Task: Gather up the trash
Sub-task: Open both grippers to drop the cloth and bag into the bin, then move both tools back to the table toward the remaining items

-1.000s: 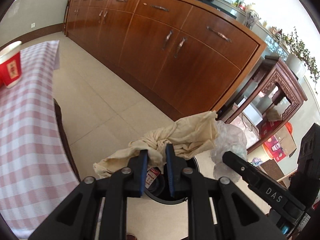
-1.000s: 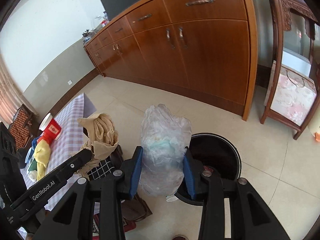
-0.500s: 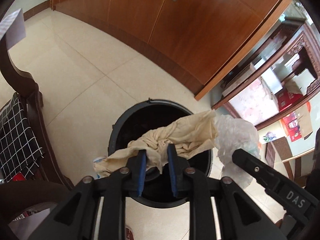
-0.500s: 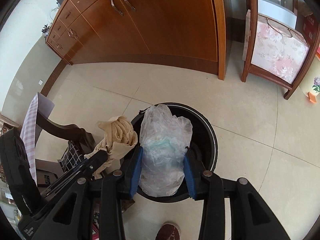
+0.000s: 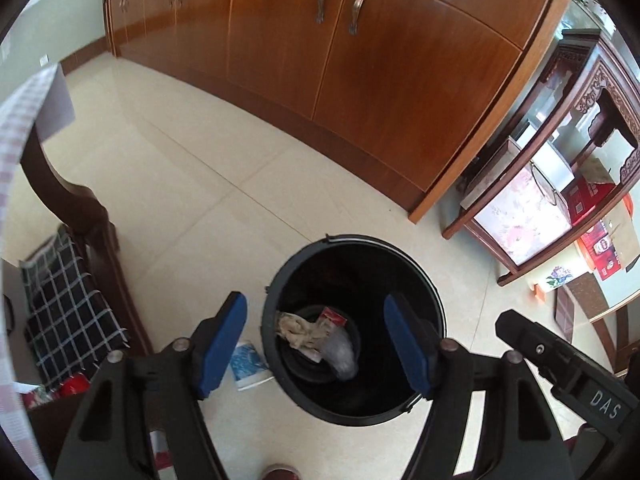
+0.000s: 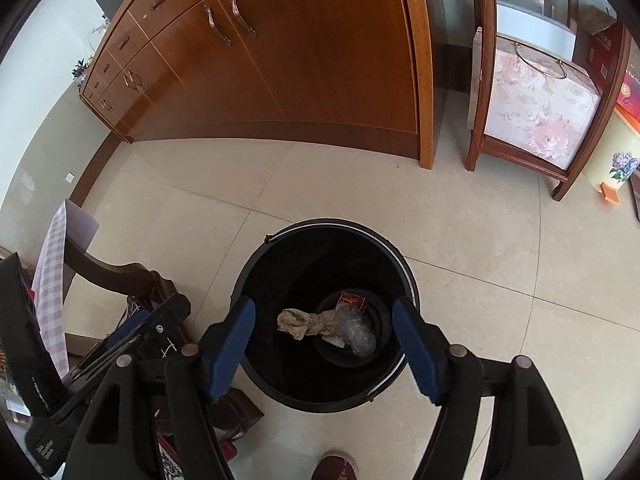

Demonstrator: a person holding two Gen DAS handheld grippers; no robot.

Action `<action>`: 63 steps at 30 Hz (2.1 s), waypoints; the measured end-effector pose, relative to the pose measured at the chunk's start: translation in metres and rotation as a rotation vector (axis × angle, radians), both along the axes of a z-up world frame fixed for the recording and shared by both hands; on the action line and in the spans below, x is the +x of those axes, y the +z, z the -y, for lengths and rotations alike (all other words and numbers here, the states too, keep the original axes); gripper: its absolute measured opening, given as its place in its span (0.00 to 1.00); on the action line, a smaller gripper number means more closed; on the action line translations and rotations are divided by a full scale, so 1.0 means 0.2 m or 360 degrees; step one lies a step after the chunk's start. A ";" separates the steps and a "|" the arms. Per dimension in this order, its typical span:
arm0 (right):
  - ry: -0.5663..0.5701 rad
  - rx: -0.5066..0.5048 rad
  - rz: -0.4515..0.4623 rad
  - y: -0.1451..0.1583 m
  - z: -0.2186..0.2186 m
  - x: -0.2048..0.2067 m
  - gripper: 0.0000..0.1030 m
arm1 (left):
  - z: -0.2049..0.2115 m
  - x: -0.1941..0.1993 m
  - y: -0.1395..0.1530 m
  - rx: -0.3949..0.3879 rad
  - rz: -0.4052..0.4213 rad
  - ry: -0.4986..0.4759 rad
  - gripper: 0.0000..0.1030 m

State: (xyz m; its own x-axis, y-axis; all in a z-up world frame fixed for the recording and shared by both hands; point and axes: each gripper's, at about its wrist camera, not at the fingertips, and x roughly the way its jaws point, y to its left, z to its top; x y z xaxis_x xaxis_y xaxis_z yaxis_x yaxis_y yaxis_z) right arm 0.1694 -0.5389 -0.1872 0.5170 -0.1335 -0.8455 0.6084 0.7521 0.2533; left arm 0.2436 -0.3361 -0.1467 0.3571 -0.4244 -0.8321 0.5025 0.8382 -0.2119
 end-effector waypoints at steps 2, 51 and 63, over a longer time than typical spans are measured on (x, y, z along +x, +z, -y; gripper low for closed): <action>0.0019 -0.0015 0.0014 0.05 -0.05 -0.02 0.71 | -0.03 -0.02 0.06 0.0012 0.0031 0.0002 0.70; 0.1244 -0.0276 0.0550 0.72 -2.00 0.27 0.78 | -2.07 -0.23 0.50 0.0005 0.0434 0.1157 0.71; 0.1254 -0.0320 0.0513 0.73 -2.08 0.39 0.78 | -2.18 -0.14 0.50 -0.0011 0.0435 0.1207 0.71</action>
State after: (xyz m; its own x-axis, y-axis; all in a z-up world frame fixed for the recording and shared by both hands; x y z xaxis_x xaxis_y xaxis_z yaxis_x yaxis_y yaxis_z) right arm 0.2465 -0.1220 -0.0411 0.7315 0.2327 -0.6409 -0.1860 0.9724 0.1407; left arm 0.2147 0.1008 -0.0465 0.7406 0.0101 -0.6719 -0.1677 0.9710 -0.1703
